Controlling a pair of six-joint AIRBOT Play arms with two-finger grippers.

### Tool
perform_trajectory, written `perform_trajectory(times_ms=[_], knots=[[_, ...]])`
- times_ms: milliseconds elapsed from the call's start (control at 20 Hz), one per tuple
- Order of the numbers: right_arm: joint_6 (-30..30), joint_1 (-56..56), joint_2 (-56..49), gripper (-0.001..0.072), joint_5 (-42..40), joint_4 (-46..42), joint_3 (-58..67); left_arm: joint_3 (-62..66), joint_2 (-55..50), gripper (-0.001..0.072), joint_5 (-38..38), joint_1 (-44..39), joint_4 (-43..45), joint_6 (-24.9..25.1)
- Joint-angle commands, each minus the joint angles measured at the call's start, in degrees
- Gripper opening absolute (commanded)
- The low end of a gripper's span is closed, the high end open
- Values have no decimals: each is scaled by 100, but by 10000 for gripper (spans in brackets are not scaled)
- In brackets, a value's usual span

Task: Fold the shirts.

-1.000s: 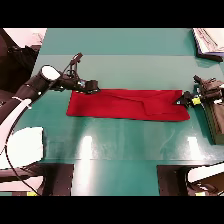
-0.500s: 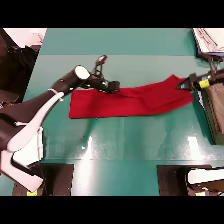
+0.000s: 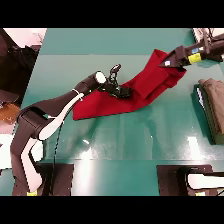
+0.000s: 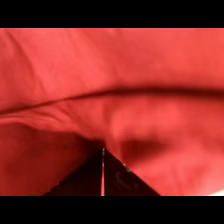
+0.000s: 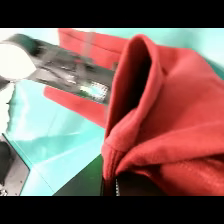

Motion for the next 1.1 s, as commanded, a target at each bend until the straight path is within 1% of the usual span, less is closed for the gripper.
perform_trajectory(times_ms=[0, 150, 250, 550, 600, 650, 700, 800, 850, 900, 950, 1000, 1050], knots=[[98, 522, 13, 12, -348, -7, 173, 59, -59, 25, 90, 4, 68, -48], [-87, 763, 7, 12, -501, -33, 173, 76, 90, 25, -358, 175, 192, -42], [-120, 874, 4, 12, -614, -37, 173, 98, 350, 24, -658, 378, 498, -46], [-181, 1423, -238, 11, -909, -24, 170, 101, 1681, 25, -1453, 1276, 1681, -35], [-267, 1611, -365, 12, -951, 4, 173, 101, 1926, 25, -1635, 1484, 1888, -33], [-476, 1853, -531, 13, -1051, 28, 173, 101, 2153, 25, -1781, 1679, 2057, -33], [-623, 2164, -717, 13, -1250, 28, 173, 101, 2400, 26, -1906, 1891, 2199, -31], [-691, 2826, -1113, 14, -1836, 28, 177, 101, 2855, 25, -2039, 2275, 2330, 90], [-852, 3204, -1375, 17, -2170, 26, 227, 101, 3053, 25, -2059, 2448, 2334, 111], [-1126, 3539, -1665, 35, -2382, 28, 402, 103, 3250, 25, -2055, 2621, 2337, 114], [-1419, 3882, -1998, 189, -2647, 22, 693, 101, 3418, 25, -2035, 2778, 2337, 111], [-1462, 4168, -2312, 442, -2938, 26, 1043, 101, 3547, 26, -2031, 2916, 2337, 111], [-1462, 4367, -2555, 623, -3095, 13, 1377, 101, 3644, 26, -2039, 3040, 2337, 109]])
